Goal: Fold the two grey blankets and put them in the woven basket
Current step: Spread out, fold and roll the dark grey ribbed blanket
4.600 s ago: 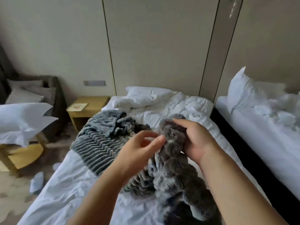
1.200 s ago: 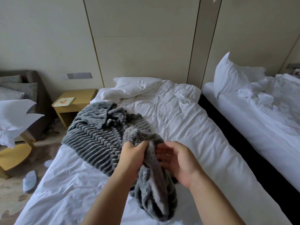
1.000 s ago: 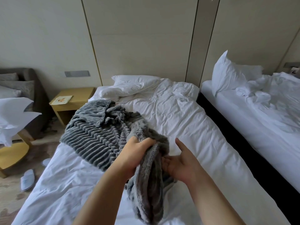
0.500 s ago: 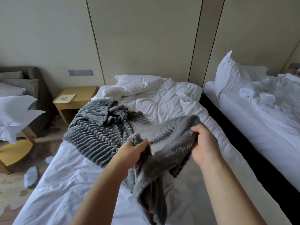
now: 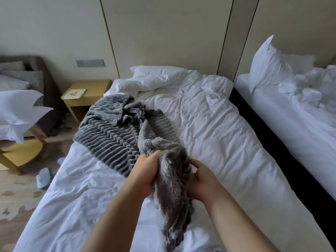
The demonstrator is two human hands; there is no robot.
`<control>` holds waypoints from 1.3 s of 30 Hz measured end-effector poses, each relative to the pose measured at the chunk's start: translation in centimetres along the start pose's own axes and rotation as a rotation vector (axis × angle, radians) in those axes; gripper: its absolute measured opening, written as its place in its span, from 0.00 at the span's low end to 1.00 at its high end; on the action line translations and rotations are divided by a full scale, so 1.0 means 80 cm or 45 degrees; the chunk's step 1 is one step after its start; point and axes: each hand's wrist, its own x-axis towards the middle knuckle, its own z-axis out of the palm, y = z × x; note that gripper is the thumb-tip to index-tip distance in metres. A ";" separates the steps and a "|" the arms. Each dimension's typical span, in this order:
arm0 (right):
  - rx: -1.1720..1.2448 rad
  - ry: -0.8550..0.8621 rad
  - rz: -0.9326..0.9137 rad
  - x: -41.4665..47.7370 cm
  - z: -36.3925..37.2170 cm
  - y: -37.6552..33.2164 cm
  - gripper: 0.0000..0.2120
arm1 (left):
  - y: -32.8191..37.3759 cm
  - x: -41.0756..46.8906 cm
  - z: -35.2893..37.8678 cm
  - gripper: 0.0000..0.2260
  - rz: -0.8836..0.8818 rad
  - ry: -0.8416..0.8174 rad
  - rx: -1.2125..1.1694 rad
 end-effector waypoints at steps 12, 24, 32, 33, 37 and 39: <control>0.365 0.420 -0.566 0.019 -0.034 -0.109 0.10 | 0.023 0.013 -0.062 0.18 0.072 0.575 1.305; -0.438 -0.490 -0.312 -0.009 0.063 -0.018 0.18 | 0.022 0.030 -0.002 0.17 0.228 0.288 0.091; -0.447 -0.256 -0.261 -0.002 0.054 -0.048 0.14 | 0.016 0.034 0.004 0.05 0.141 -0.033 0.059; -0.456 -0.214 -0.401 0.001 0.052 -0.051 0.11 | 0.017 0.035 0.003 0.04 0.141 -0.001 0.055; -0.534 -0.184 -0.804 -0.001 0.055 -0.060 0.15 | 0.024 0.044 -0.001 0.14 0.056 0.177 -0.122; -0.486 -0.297 -0.699 -0.002 0.058 -0.059 0.14 | 0.024 0.047 -0.001 0.14 0.019 0.168 -0.163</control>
